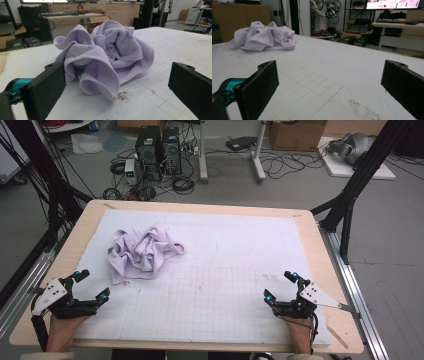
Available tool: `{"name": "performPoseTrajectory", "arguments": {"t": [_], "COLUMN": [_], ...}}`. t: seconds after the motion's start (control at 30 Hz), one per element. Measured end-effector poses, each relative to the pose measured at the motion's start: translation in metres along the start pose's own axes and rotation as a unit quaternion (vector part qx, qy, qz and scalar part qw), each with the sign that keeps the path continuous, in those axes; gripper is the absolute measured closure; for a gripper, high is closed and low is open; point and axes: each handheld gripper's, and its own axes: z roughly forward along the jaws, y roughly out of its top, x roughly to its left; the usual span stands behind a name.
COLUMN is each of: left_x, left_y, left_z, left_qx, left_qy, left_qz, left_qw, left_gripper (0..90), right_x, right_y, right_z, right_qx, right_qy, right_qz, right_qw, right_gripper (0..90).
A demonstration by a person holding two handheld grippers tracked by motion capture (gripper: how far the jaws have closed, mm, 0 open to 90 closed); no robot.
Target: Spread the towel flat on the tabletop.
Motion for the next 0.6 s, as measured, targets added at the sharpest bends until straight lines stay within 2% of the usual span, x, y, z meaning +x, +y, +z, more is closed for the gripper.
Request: {"name": "performPoseTrajectory", "arguments": {"t": [0.13,0.4,0.5,0.53,0.6], "left_x": [0.000,0.002,0.001,0.001,0.001], "left_y": [0.000,0.002,0.007,0.012,0.017], "left_z": [0.000,0.004,0.008,0.009,0.010], "left_qx": [0.000,0.019,0.055,0.068,0.075], "left_qy": [0.000,-0.001,-0.001,0.000,0.000], "left_qz": [-0.001,-0.007,-0.007,-0.002,-0.001], "left_qw": [1.0000,0.9998,0.9985,0.9977,0.9972], "left_gripper": [1.7,1.7,1.7,1.7,1.7], "right_x": [0.000,0.000,0.000,0.000,0.000], "right_y": [0.000,0.000,0.000,0.000,0.000], "right_z": [0.000,0.000,0.000,0.000,0.000], "right_qx": [0.001,0.001,0.001,0.001,0.001], "right_qy": [0.000,0.001,0.001,0.001,0.001], "right_qz": [0.000,0.000,0.001,0.000,0.001], "right_qw": [1.0000,1.0000,1.0000,1.0000,1.0000], "right_gripper": [0.5,0.5,0.5,0.5,0.5]}}
